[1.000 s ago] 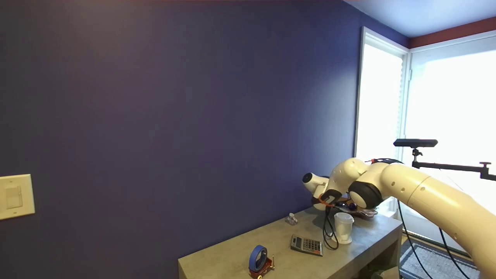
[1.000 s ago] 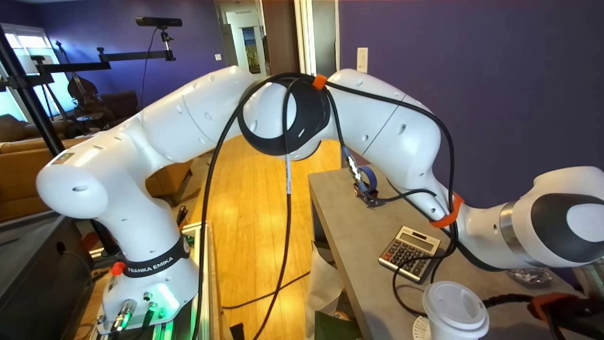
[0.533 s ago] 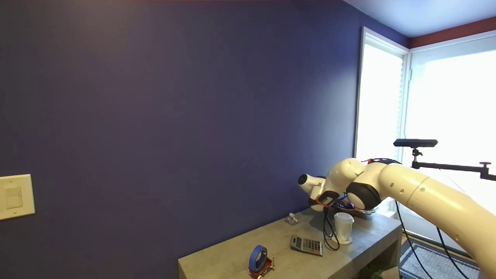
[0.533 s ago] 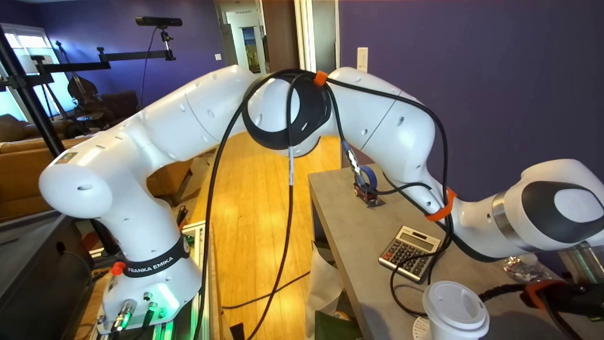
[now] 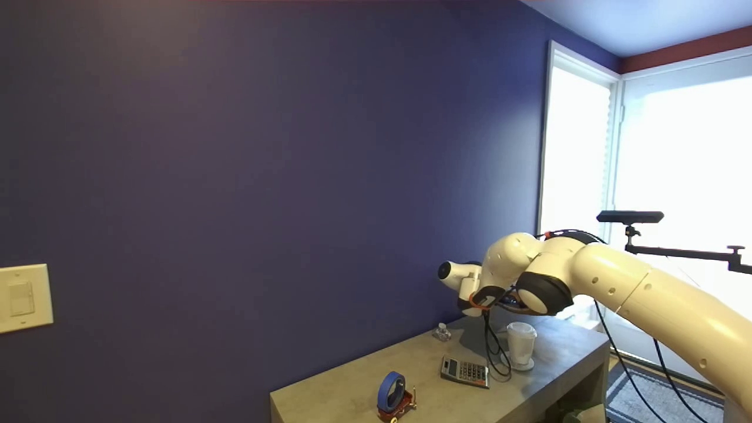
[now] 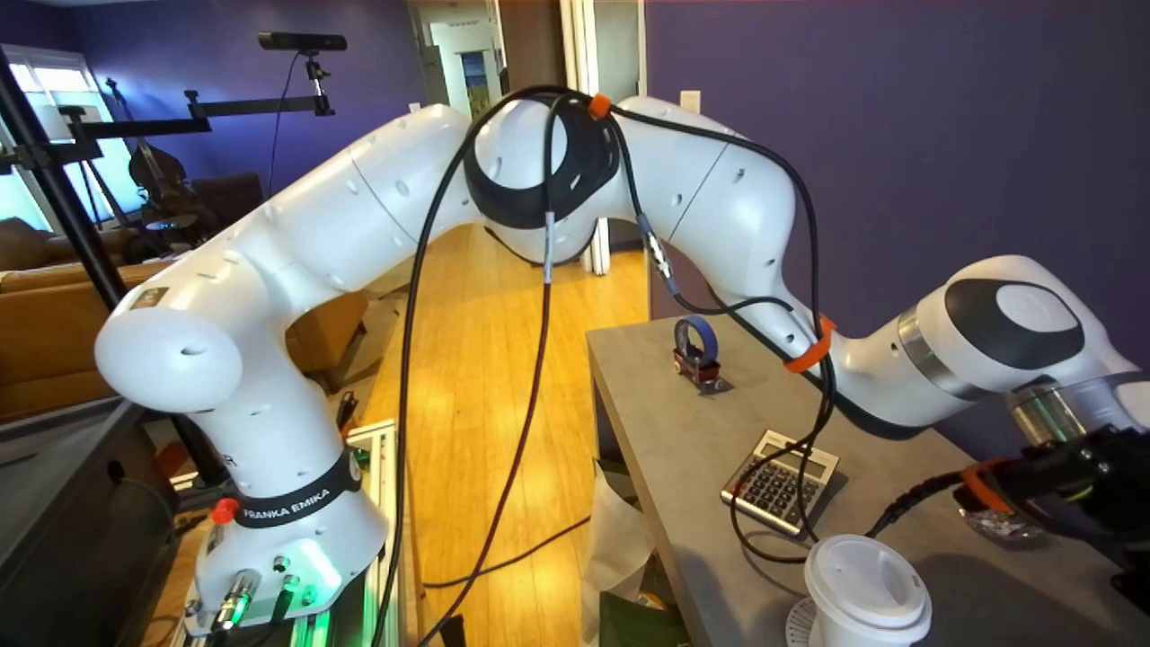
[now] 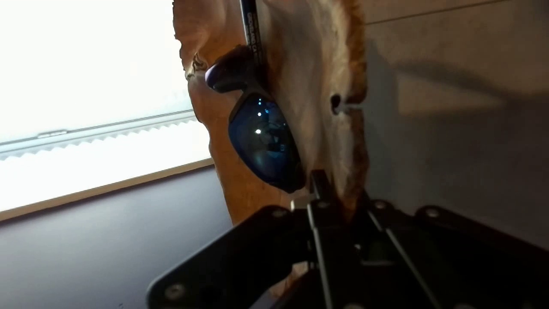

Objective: Move the key bowl from the right to the left

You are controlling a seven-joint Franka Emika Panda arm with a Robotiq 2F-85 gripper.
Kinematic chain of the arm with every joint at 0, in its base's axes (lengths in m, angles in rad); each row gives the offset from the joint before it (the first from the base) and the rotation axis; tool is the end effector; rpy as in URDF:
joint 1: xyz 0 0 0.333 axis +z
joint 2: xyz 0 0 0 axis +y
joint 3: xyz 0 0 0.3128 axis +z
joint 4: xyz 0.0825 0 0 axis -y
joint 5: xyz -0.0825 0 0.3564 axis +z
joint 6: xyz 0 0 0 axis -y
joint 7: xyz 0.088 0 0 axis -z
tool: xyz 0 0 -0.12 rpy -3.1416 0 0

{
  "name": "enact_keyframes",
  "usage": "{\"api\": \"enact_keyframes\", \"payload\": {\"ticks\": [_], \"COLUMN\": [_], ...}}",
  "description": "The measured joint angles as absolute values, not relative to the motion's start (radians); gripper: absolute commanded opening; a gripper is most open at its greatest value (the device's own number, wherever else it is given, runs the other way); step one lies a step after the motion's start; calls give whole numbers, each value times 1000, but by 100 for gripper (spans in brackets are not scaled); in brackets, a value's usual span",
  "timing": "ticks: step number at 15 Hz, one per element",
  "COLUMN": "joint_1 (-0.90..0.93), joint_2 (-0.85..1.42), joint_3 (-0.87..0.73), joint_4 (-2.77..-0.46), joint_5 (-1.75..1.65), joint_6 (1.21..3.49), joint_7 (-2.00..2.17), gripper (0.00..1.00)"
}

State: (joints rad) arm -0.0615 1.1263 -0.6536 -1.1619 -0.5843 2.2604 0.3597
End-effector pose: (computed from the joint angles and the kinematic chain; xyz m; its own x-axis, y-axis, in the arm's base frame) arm 0.6561 -0.3740 0.2111 0.9585 -0.2676 0.0989 -0.2203 -0.4741 0.8525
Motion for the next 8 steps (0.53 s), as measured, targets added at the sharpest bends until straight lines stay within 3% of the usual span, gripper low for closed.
{"api": "enact_keyframes", "payload": {"ticks": [8], "joint_1": [206], "joint_2": [936], "joint_3": [-782], "joint_4": [-1456], "joint_5": [-706], "joint_6": [2252], "joint_7": [400], "gripper": [3]}}
